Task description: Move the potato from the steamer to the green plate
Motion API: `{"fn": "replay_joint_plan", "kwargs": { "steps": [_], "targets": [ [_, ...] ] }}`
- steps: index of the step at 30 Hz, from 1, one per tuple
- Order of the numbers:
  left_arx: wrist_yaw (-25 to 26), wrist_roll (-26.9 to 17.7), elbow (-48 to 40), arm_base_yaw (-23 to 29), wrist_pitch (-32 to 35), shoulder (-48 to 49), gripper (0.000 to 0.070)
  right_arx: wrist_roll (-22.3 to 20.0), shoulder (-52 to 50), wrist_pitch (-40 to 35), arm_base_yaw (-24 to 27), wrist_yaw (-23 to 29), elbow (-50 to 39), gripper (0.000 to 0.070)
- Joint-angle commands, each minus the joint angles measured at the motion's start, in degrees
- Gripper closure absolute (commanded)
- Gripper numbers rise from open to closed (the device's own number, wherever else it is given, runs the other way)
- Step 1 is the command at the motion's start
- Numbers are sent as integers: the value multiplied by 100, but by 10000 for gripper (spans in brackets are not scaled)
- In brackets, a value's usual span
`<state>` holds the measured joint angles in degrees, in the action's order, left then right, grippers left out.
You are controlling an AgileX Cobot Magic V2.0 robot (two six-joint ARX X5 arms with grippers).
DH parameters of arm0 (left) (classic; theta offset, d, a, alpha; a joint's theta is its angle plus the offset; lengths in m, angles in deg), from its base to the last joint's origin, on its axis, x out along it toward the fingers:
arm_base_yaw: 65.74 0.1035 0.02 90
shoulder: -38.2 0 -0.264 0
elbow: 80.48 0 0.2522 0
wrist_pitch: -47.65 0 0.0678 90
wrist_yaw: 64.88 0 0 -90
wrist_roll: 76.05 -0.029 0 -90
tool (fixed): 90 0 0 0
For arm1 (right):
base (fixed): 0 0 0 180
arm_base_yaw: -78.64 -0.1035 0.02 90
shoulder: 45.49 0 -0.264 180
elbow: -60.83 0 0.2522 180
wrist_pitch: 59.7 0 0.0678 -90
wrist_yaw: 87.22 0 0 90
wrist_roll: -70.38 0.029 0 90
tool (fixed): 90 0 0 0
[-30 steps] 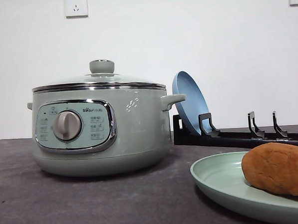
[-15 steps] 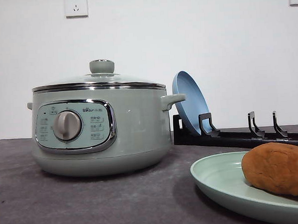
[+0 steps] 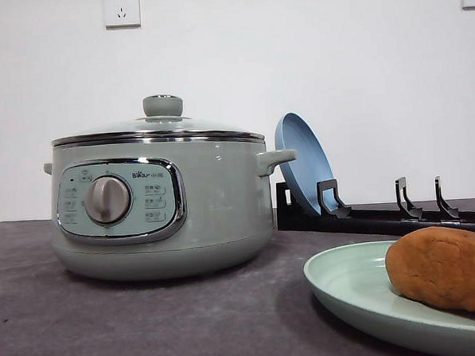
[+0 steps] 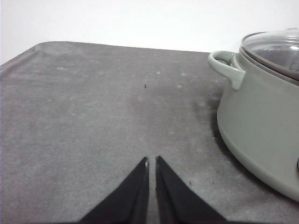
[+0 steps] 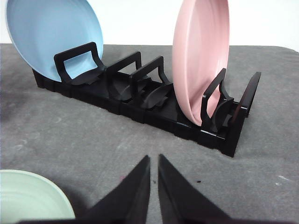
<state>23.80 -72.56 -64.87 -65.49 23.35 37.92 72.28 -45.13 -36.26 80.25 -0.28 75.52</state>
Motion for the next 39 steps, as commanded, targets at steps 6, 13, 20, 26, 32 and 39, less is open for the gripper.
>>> {"fn": "replay_joint_plan", "kwargs": {
  "steps": [6, 13, 20, 26, 32, 39],
  "targets": [
    [-17, -74, -116, 11, -36, 9, 676, -43, -15, -80, -2, 8, -28, 681],
    [-17, -74, -116, 11, -36, 9, 676, -43, -15, -80, -2, 8, -28, 681],
    [-17, -74, -116, 11, -36, 9, 676, -43, -15, -81, -2, 9, -28, 681],
    [-17, -74, -116, 11, -36, 9, 676, -43, -15, -81, -2, 8, -28, 681],
    [-17, -74, -116, 11, -36, 9, 676, -43, -15, -81, -2, 8, -28, 681],
    [-17, -74, -116, 11, -36, 9, 676, -43, -15, -80, 0, 10, -28, 681]
  ]
}}
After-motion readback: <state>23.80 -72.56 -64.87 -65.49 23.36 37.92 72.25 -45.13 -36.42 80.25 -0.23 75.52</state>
